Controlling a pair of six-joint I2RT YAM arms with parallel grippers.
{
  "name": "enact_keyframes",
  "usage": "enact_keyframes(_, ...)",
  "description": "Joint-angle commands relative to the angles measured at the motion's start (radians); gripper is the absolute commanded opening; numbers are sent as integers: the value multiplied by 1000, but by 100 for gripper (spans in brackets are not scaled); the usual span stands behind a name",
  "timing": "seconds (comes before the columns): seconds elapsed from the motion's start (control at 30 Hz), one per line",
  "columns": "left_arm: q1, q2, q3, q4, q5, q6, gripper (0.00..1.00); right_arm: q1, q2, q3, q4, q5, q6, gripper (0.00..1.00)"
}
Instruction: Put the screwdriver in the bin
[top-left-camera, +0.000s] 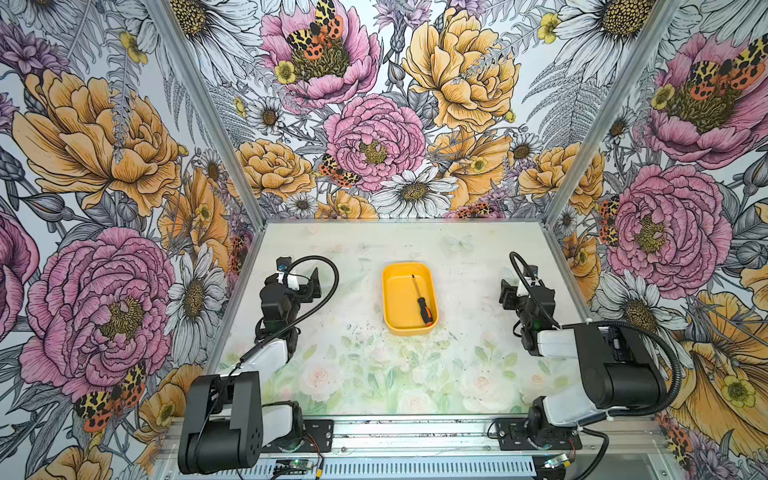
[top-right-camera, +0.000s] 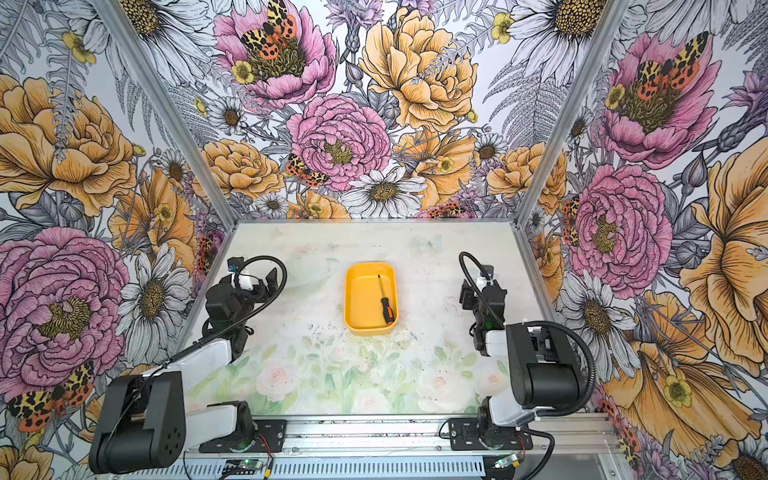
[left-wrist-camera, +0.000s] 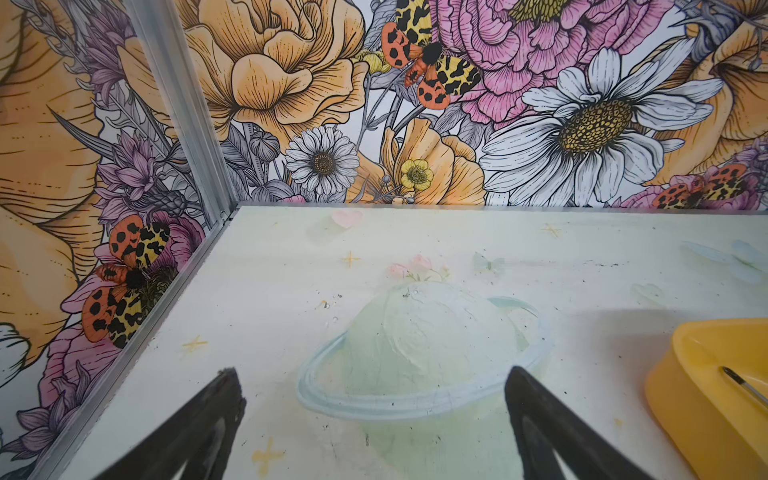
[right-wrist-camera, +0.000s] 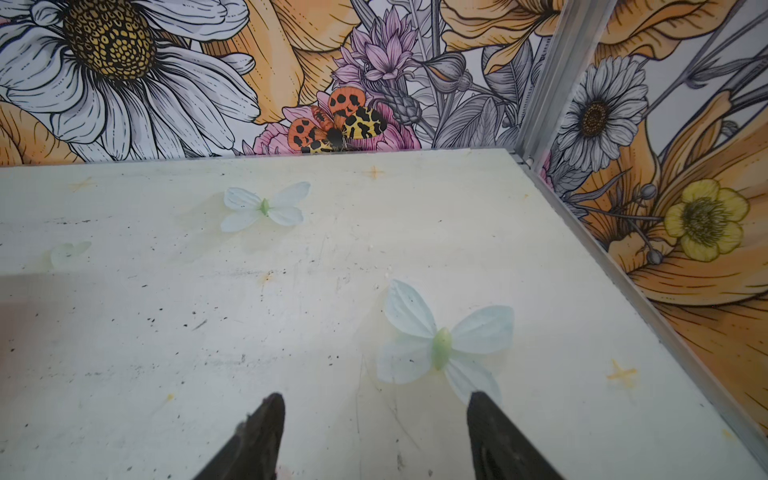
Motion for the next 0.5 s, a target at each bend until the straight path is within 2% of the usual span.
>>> enact_keyframes(0.0,10,9,-48,71,26,-16,99,7,6,24,38,-1,-6,71)
enact_keyframes(0.2,29,72,-90,212,34,-41,99,7,7,23,41,-1,-7,72)
enact_keyframes(0.4,37,110,-62,213,79,-57,99,6,6,23,41,-1,-6,72)
enact_keyframes(0.47,36,139,-74,271,93,-63,99,7,7,22,41,-1,-7,72)
